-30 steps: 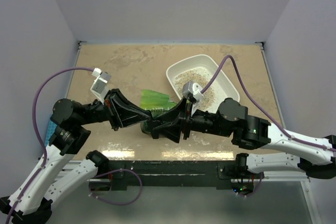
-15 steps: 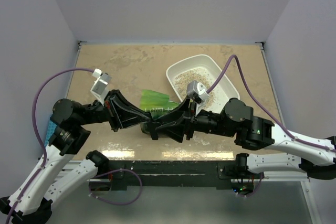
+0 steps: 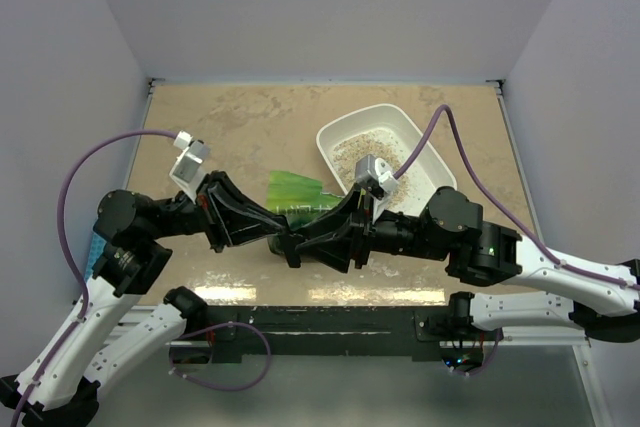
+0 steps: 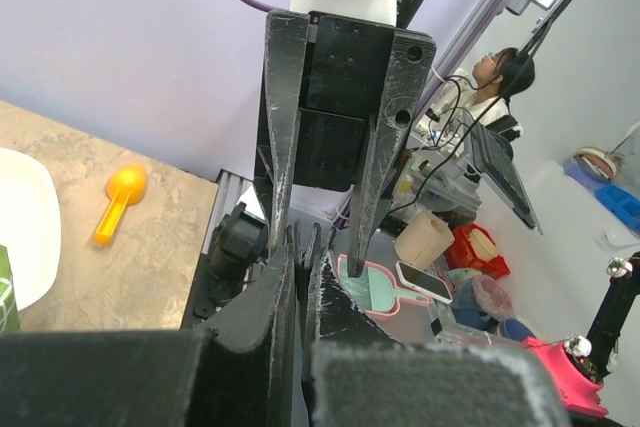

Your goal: Fill the litter box with clean litter

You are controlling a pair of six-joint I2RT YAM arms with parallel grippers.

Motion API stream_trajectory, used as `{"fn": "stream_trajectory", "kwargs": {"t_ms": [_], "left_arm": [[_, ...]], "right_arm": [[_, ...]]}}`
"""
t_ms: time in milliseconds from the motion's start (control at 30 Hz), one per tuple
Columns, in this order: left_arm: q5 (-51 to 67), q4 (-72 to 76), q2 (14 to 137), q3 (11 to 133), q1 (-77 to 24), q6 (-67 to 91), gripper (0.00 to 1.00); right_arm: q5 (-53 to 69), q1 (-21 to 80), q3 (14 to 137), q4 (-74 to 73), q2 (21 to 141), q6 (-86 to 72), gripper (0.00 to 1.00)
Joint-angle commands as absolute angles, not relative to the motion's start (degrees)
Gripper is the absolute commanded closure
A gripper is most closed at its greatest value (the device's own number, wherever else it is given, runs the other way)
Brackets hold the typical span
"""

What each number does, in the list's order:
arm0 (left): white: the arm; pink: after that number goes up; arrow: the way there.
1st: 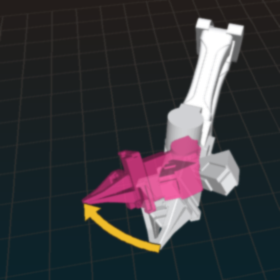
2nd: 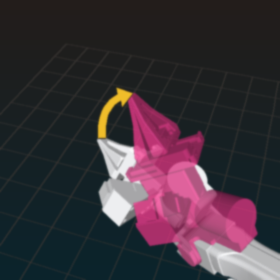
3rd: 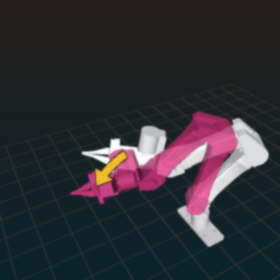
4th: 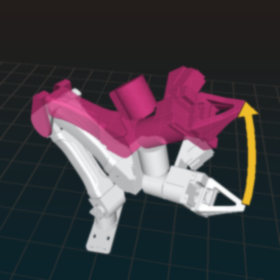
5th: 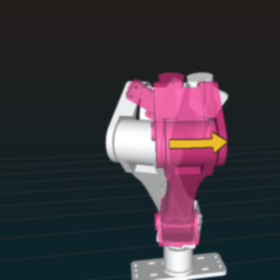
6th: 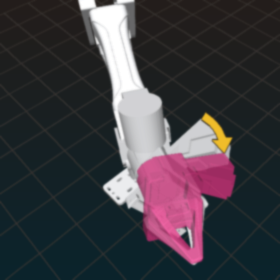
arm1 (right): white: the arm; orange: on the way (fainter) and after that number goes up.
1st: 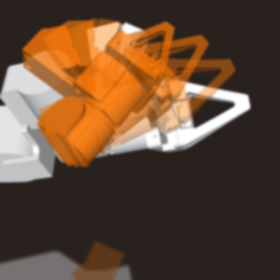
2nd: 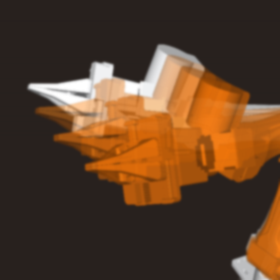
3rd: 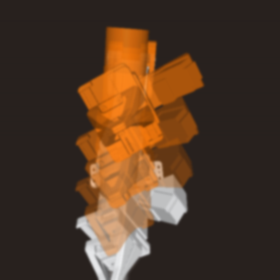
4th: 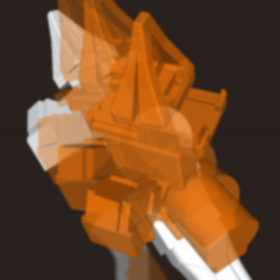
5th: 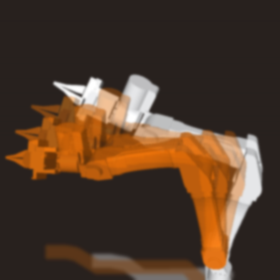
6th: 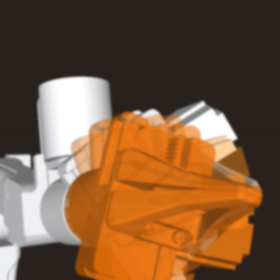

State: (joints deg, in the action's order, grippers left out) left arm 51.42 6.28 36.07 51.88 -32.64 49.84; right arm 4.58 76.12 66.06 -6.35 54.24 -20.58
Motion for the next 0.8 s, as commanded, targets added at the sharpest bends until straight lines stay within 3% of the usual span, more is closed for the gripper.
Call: {"fn": "stream_trajectory", "kwargs": {"t_ms": [0, 33, 67, 100, 200, 233, 300, 400, 500, 767], "left_arm": [[52.47, 9.58, 35.60, 53.09, -32.43, 50.27, 1.00], [52.47, 9.84, 35.60, 53.00, -32.43, 50.45, 1.00], [52.47, 10.10, 35.60, 52.91, -32.43, 50.62, 1.00], [52.56, 10.28, 35.68, 52.82, -32.43, 50.62, 1.00], [52.65, 10.11, 35.68, 52.39, -32.43, 50.45, 0.97], [52.65, 9.67, 35.42, 52.30, -32.43, 50.28, 0.76], [52.38, 6.79, 35.07, 52.38, -32.43, 47.91, 0.49], [51.42, -1.10, 33.93, 53.78, -32.43, 40.45, 0.30], [49.05, -10.24, 33.75, 55.36, -32.43, 32.36, 0.24], [35.34, -27.32, 36.12, 55.29, -32.43, 11.88, 0.22]], "right_arm": [[6.68, 76.20, 65.83, -3.34, 54.23, -21.27, 0.60], [7.38, 76.29, 65.83, -3.34, 54.40, -21.18, 0.63], [7.30, 76.20, 65.92, -3.34, 54.58, -21.09, 0.74], [6.69, 76.29, 66.09, -3.86, 54.84, -21.09, 1.00], [5.19, 76.29, 66.18, -3.78, 54.15, -21.27, 1.00], [4.84, 76.29, 66.18, -3.95, 53.88, -21.27, 1.00], [3.00, 76.29, 66.36, -5.09, 52.74, -21.09, 1.00], [-0.25, 76.29, 67.50, -8.59, 51.86, -19.95, 1.00], [-4.81, 76.20, 69.60, -13.16, 50.80, -18.55, 1.00], [-13.97, 76.20, 77.95, -25.39, 49.56, -12.14, 1.00]]}}
